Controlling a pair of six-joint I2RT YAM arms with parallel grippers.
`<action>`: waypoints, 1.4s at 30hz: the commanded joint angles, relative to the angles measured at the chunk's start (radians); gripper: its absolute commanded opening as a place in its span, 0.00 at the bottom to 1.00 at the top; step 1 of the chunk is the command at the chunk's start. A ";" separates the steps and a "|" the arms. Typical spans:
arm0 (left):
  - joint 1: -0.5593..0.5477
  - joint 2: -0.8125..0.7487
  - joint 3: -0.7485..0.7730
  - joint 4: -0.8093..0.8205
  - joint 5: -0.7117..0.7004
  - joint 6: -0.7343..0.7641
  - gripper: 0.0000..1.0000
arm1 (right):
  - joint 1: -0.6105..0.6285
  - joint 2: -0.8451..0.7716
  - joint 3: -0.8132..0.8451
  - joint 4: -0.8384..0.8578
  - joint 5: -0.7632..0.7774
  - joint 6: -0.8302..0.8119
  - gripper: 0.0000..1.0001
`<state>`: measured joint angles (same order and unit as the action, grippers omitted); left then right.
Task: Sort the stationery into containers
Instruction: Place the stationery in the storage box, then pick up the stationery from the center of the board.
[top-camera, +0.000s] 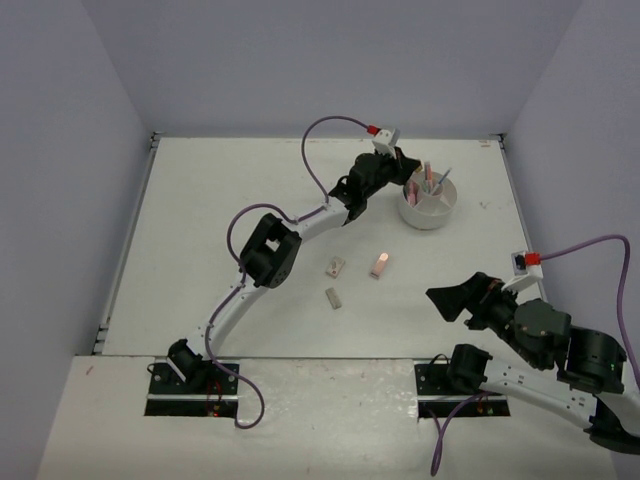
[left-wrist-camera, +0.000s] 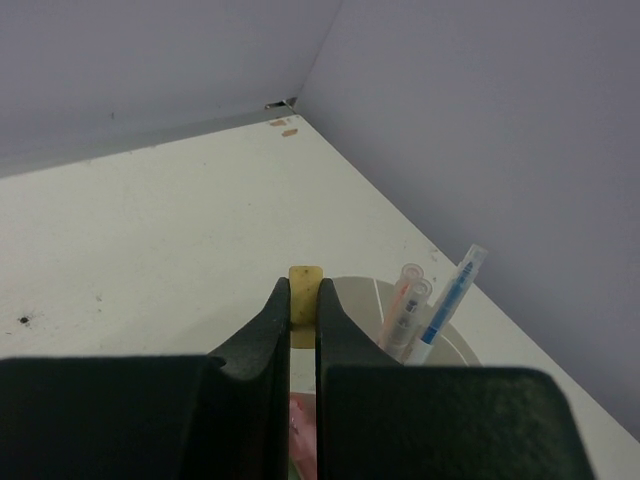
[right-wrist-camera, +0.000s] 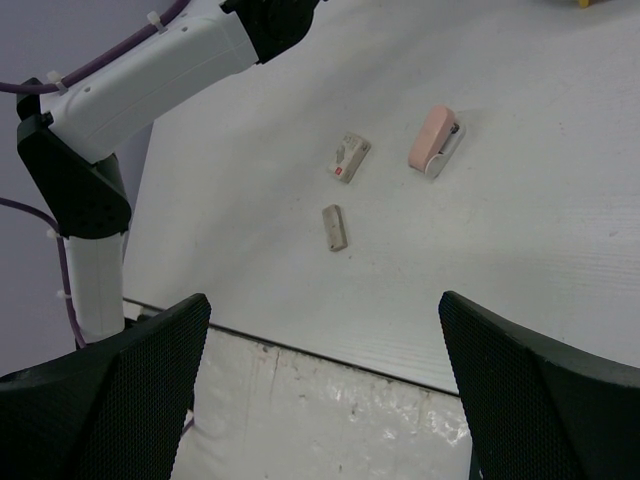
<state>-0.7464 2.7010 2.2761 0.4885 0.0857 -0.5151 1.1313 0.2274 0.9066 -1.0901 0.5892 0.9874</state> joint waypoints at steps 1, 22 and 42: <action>0.006 -0.001 0.037 0.019 0.057 -0.026 0.03 | 0.001 0.037 -0.002 0.019 0.023 0.009 0.99; 0.015 -0.042 0.022 -0.063 0.072 -0.028 0.54 | 0.001 0.053 -0.003 0.032 0.014 0.010 0.99; 0.161 -0.656 -0.399 -0.493 -0.282 -0.079 1.00 | -0.001 0.473 -0.031 0.226 -0.004 -0.096 0.99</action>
<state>-0.6514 2.2571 2.0001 0.1588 -0.0848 -0.5833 1.1313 0.5269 0.8854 -0.9480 0.5635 0.8918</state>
